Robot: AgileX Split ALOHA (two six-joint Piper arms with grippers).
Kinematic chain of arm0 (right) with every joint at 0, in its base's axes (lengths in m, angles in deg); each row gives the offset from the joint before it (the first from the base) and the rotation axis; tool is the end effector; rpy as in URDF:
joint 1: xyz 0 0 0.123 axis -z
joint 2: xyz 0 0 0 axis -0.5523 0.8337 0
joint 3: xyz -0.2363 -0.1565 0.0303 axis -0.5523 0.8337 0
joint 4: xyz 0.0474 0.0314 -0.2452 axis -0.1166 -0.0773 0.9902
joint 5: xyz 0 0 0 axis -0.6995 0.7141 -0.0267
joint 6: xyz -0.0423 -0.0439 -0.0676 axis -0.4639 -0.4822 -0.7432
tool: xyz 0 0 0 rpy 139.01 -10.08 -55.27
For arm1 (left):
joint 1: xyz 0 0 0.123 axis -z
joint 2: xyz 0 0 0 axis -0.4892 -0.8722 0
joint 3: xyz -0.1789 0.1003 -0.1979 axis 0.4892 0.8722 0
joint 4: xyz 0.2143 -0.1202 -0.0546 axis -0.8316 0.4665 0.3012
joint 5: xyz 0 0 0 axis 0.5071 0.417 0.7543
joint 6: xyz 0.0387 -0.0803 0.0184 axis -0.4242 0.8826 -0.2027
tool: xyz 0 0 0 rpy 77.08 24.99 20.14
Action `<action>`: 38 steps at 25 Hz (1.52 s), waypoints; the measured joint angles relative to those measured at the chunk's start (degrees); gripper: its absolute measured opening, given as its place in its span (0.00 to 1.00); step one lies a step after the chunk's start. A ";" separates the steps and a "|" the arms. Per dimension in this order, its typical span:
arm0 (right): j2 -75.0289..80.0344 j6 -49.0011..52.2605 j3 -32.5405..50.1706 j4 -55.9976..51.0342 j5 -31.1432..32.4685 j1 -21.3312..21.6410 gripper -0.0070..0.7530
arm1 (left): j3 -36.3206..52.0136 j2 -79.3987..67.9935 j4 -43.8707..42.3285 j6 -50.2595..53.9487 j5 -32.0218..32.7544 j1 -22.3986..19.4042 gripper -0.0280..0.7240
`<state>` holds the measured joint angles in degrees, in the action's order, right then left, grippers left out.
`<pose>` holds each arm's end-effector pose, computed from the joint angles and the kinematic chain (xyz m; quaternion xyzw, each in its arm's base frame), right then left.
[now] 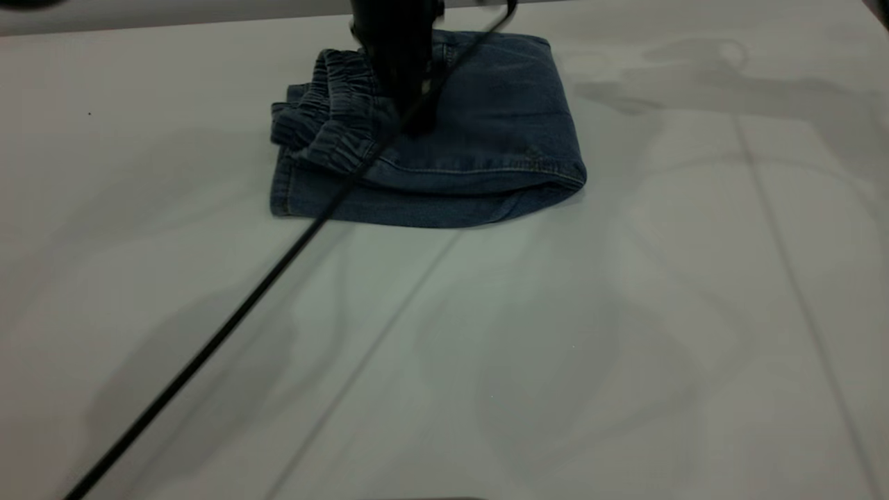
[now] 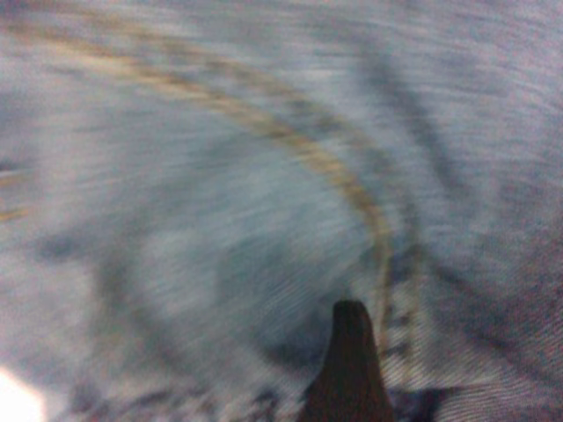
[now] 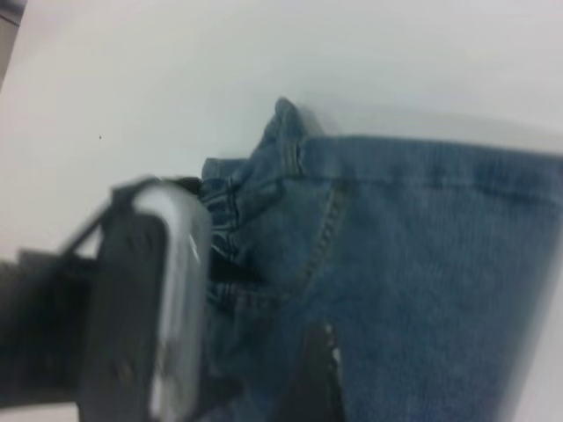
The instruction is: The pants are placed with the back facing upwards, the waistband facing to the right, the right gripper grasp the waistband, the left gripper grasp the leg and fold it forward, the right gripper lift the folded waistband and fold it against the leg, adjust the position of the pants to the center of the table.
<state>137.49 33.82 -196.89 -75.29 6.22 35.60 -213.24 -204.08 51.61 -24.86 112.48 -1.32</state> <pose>0.5058 0.0499 0.1666 -0.0611 0.8772 0.4002 0.2580 0.4790 -0.2533 0.1170 0.5481 0.8269 0.0176 0.1246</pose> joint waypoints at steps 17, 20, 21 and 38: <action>-27.10 21.20 0.00 20.08 14.22 0.97 0.79 | -0.75 22.83 -12.73 25.97 0.00 0.00 0.75; -31.99 27.75 0.00 21.97 14.86 0.97 0.79 | 1.17 29.10 -12.06 26.70 0.00 0.06 0.75; -33.77 29.31 0.00 22.25 14.92 0.97 0.79 | 2.46 31.01 -11.98 26.88 0.00 0.06 0.75; -77.56 36.21 22.07 24.46 16.37 0.97 0.79 | 51.42 84.19 -11.56 30.49 0.00 0.06 0.75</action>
<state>59.93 70.02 -174.82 -50.83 22.59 36.57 -161.82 -119.89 40.05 5.64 112.48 -1.26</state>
